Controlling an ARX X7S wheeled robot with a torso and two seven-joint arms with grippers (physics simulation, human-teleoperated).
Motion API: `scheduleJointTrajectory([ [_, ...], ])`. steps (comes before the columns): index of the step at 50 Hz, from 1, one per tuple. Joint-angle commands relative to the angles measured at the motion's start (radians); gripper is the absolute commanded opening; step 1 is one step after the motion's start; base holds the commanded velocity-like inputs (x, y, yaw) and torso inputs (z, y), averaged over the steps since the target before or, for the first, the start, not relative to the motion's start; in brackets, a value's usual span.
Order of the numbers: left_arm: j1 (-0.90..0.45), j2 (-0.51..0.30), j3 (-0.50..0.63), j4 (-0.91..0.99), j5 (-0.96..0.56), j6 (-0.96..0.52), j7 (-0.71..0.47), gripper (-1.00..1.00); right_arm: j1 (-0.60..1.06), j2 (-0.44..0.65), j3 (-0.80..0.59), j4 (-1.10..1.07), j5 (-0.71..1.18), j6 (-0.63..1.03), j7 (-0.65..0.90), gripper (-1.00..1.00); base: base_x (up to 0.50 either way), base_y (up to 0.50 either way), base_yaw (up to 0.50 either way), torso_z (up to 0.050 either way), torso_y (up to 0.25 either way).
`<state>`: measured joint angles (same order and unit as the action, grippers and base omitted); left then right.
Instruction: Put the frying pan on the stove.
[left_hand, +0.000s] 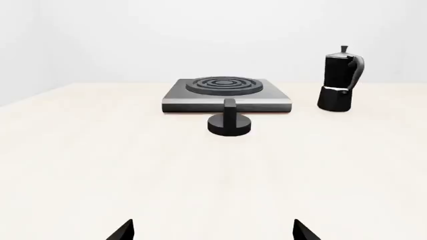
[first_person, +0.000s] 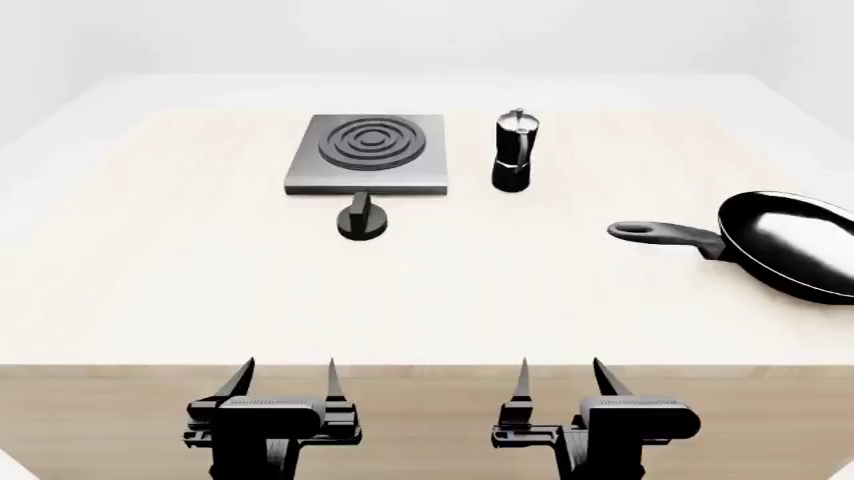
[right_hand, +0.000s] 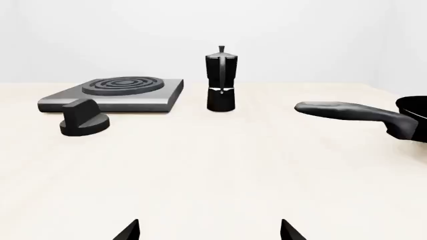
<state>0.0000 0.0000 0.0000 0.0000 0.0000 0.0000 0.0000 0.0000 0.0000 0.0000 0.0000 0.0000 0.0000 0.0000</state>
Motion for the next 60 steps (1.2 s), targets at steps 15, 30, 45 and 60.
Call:
scheduleJointTrajectory([
  [15,-0.006,-0.06,0.059,0.251,-0.037,-0.187,-0.063,1.0,-0.017,0.065,-0.062,-0.365,0.072,0.273,0.062,1.0,0.0,0.0,0.0,0.0,0.0],
  [30,-0.006,-0.088,0.083,0.275,-0.055,-0.21,-0.083,1.0,0.009,0.084,-0.076,-0.431,0.105,0.327,0.088,1.0,0.12,0.0,0.0,0.0,0.0],
  [45,-0.001,-0.105,0.096,0.269,-0.074,-0.197,-0.106,1.0,0.02,0.097,-0.094,-0.426,0.127,0.326,0.106,1.0,0.23,0.0,0.0,0.0,0.0],
  [60,0.005,-0.118,0.121,0.28,-0.09,-0.2,-0.12,1.0,0.016,0.112,-0.098,-0.47,0.157,0.333,0.131,1.0,0.26,0.0,0.0,0.0,0.0],
])
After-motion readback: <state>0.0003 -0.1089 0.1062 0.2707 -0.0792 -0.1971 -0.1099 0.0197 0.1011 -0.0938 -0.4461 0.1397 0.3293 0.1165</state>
